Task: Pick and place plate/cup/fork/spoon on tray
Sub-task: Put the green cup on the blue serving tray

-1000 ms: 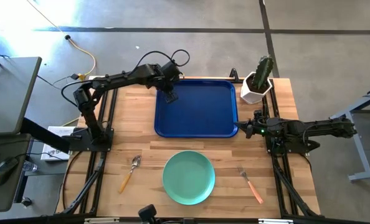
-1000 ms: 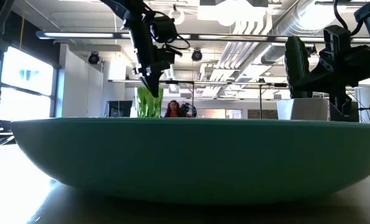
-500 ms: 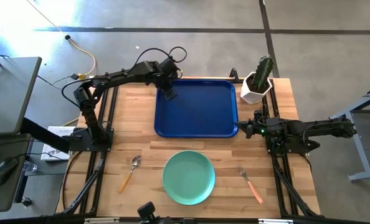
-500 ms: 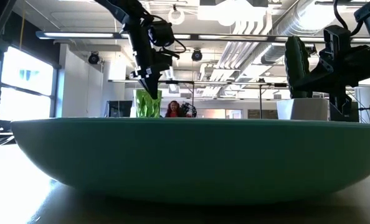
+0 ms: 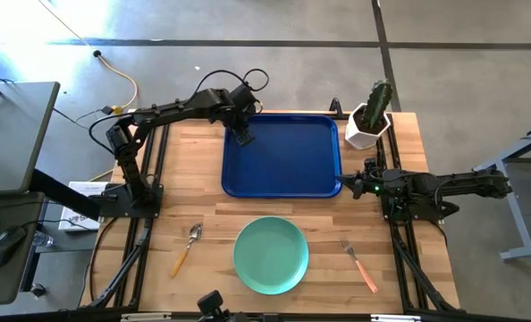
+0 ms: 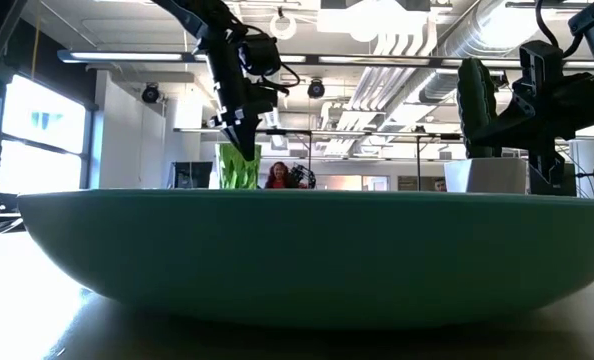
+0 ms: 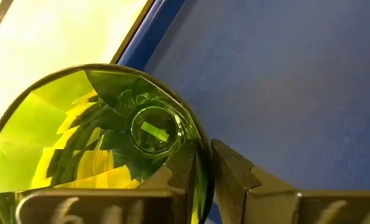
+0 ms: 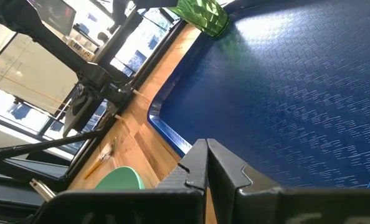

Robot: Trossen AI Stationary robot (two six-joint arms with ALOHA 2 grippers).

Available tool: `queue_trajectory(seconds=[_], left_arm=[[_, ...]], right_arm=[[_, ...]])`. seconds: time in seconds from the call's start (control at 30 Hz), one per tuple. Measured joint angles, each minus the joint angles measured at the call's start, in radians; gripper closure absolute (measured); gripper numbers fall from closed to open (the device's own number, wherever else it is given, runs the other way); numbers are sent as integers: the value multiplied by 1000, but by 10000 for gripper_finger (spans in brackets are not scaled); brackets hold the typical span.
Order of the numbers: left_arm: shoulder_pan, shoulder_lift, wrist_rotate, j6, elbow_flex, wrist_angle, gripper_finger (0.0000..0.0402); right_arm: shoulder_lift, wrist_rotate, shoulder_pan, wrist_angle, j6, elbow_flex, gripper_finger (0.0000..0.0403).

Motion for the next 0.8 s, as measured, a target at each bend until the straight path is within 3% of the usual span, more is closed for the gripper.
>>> queue_trajectory(seconds=[0.8], left_arm=[[0, 0, -16, 3, 0, 50, 310]], right_arm=[[0, -2, 0, 0, 0, 0, 402]])
